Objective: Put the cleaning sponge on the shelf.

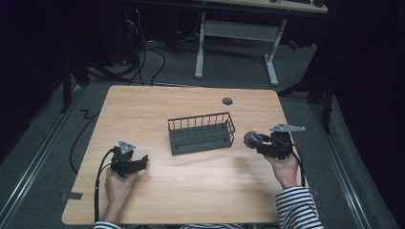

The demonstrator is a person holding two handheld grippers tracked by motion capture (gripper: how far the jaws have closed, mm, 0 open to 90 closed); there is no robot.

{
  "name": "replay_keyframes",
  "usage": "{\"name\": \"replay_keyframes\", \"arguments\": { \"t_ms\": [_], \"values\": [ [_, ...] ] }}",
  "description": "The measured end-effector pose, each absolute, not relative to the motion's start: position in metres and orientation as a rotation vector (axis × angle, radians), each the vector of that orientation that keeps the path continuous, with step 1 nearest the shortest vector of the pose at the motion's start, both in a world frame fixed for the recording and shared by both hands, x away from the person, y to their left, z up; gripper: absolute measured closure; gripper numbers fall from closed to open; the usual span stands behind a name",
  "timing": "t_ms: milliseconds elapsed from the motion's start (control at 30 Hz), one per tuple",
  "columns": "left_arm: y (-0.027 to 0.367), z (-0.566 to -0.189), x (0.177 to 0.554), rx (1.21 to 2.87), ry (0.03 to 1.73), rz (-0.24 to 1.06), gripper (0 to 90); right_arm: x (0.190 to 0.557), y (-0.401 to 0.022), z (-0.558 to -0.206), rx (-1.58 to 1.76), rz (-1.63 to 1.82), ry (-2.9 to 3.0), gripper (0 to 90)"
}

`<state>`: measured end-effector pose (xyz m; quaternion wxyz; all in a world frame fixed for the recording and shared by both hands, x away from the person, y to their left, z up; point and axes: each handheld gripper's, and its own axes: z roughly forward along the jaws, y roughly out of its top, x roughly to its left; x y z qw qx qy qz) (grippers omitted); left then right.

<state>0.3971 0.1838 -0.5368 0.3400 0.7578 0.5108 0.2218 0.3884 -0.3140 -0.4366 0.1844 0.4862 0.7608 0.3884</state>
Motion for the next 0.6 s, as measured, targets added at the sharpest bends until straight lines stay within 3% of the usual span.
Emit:
{"name": "replay_keyframes", "arguments": {
  "t_ms": [600],
  "values": [
    [0.184,-0.537,0.397,1.972,1.331,0.578,28.1,0.401,-0.280,-0.386,1.210,1.153,2.188,47.4]
  ]
}}
